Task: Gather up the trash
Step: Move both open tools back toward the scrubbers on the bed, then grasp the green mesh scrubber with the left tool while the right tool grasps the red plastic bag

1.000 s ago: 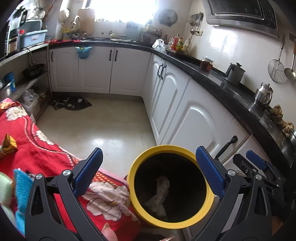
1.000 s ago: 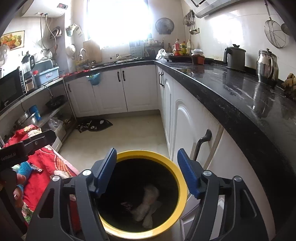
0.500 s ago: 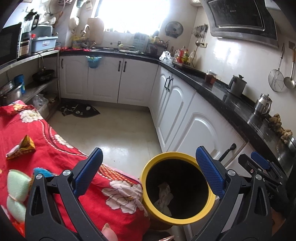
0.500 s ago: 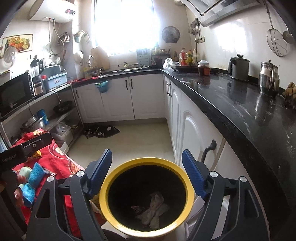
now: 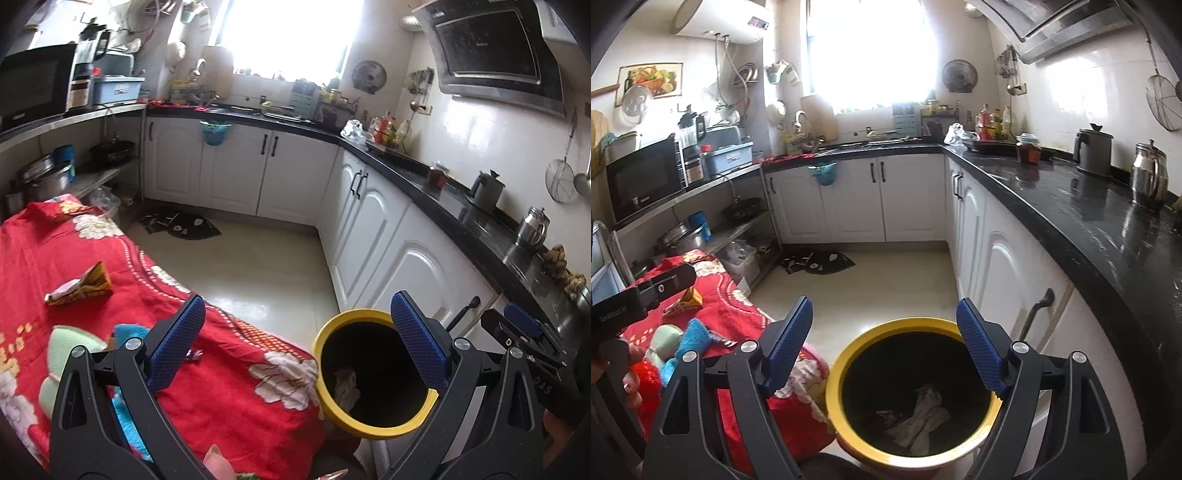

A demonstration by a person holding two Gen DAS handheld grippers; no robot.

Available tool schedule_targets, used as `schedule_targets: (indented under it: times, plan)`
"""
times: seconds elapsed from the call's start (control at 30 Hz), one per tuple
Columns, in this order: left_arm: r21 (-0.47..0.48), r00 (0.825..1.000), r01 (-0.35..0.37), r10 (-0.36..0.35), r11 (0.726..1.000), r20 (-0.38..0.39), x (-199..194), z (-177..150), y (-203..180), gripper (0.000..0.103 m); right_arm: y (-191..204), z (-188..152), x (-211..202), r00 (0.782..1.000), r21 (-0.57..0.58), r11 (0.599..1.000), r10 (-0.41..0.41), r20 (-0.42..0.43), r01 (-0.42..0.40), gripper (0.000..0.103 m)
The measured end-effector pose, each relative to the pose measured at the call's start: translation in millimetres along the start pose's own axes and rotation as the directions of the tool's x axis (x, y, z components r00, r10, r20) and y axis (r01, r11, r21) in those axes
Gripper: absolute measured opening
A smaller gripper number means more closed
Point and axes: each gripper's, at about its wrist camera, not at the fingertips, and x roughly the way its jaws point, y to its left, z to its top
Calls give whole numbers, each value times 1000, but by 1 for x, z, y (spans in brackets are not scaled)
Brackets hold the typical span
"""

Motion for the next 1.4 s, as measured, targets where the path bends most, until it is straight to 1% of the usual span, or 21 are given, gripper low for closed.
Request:
schedule_targets:
  times: [0.2,0.43,0.67,0.83,1.07,1.2,1.4]
  plan:
    - [-22,999,-42,42,999,25,-16,0,23,92,23,1,-2,998,-22,998,56,-6,-57,78]
    - [-60,994,-97,100,994,52,-37,0,52,92,59,0,-4,991,-64,989,131,-16,-132,78]
    - [-97,985,-157,163,983,59,-53,-3,83,92,92,-1,-4,979,-99,974,202,-35,-204,78]
    - [-117,977,-197,204,973,55,-63,-5,104,92,116,-3,-1,964,-121,957,259,-58,-265,79]
    - [-146,962,-266,271,953,15,-72,-13,137,92,152,-10,2,934,-149,923,341,-105,-354,79]
    - [-152,951,-309,309,939,-25,-73,-20,156,92,173,-16,5,910,-166,897,390,-142,-410,79]
    - [-152,935,-352,338,924,-111,-66,-28,186,92,204,-26,12,859,-177,847,462,-219,-501,79]
